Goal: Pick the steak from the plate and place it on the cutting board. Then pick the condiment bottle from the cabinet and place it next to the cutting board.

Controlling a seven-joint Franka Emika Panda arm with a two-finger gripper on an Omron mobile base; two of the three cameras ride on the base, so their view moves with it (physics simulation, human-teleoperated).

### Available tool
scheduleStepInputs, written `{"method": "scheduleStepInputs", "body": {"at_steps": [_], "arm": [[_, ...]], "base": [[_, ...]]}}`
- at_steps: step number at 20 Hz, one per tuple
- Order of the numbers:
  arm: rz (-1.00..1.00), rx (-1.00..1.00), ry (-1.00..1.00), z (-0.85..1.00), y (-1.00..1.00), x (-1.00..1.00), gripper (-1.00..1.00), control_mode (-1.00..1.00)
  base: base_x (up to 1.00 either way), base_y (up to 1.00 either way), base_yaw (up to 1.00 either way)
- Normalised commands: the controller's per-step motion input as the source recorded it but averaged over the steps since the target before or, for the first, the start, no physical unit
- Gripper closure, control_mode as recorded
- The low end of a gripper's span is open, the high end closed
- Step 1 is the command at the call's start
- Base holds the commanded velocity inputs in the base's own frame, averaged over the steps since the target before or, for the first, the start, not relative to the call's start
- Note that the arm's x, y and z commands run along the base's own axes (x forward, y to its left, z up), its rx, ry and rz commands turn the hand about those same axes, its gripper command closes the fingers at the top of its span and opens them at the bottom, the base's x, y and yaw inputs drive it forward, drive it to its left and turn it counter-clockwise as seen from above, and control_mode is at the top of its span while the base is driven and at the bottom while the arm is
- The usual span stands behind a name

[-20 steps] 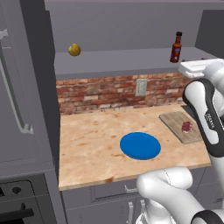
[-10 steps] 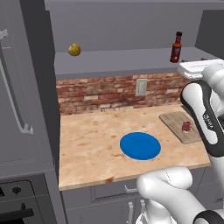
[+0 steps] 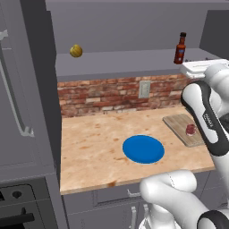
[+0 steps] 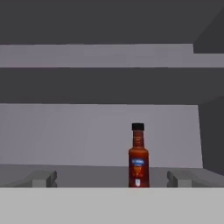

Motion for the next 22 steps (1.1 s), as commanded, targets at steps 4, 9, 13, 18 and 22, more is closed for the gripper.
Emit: {"method": "scheduleStepInputs", "body": {"at_steps": [4, 9, 13, 18, 22], "arm": [[-0.03, 0.00, 0.00, 0.05, -0.04, 0.06, -1.00, -1.00], [-0.03, 0.00, 0.00, 0.05, -0.06, 0.05, -1.00, -1.00], [-0.02, 0.00, 0.00, 0.07, -0.05, 0.04, -1.00, -1.00], [-0.01, 0.00, 0.00, 0.06, -0.01, 0.03, -1.00, -1.00], [0.00, 0.00, 0.00, 0.02, 0.00, 0.04, -1.00, -1.00]], "base": [[0.00, 0.00, 0.00], [0.00, 0.00, 0.00], [0.00, 0.00, 0.00], [0.00, 0.00, 0.00], [0.00, 0.00, 0.00]]}}
